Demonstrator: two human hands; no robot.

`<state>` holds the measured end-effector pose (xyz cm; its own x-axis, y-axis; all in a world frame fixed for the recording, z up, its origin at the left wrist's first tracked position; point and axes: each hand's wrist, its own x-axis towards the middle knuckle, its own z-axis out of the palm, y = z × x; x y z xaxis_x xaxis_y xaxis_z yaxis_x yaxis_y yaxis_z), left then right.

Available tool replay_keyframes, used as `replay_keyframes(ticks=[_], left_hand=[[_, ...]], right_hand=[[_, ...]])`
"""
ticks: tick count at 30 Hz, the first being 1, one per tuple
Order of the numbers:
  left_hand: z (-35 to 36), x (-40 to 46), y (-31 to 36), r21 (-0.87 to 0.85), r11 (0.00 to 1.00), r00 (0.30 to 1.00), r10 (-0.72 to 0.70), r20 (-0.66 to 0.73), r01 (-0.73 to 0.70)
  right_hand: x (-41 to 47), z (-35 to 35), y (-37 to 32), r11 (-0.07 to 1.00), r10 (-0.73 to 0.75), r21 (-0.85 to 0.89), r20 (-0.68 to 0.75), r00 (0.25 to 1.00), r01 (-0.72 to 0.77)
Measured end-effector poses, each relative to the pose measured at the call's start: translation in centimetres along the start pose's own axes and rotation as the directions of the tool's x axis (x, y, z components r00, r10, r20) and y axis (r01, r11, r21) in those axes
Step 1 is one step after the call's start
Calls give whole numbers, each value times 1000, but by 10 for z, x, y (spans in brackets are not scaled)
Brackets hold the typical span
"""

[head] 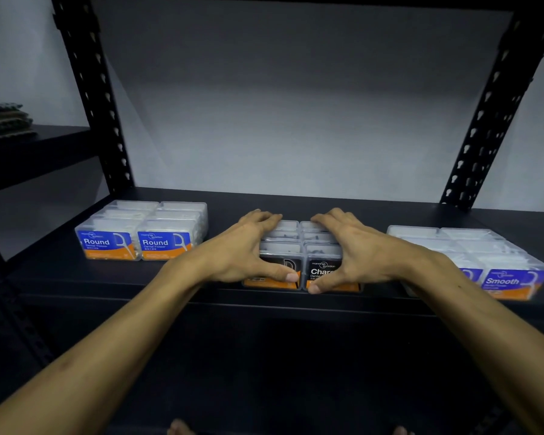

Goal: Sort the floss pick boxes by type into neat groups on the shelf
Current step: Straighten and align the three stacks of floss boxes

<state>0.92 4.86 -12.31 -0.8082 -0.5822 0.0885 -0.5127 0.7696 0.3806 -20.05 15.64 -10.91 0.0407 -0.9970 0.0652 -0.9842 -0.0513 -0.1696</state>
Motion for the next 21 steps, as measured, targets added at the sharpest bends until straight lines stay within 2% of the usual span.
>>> replay_keyframes(ticks=[11,16,21], left_hand=[[3,-3,2,9,1000,999,0,-35,0],[2,-4,3,73,997,999,10,-38,-7],[1,-5,2,132,991,999,13,-46,-7]], right_hand=[[-1,0,0,997,-14,-78,-13,1000,12],[-1,-1,-2,992,-3,-124,10,1000,4],[-1,-3,-7,996,29,-84,46,999,-25]])
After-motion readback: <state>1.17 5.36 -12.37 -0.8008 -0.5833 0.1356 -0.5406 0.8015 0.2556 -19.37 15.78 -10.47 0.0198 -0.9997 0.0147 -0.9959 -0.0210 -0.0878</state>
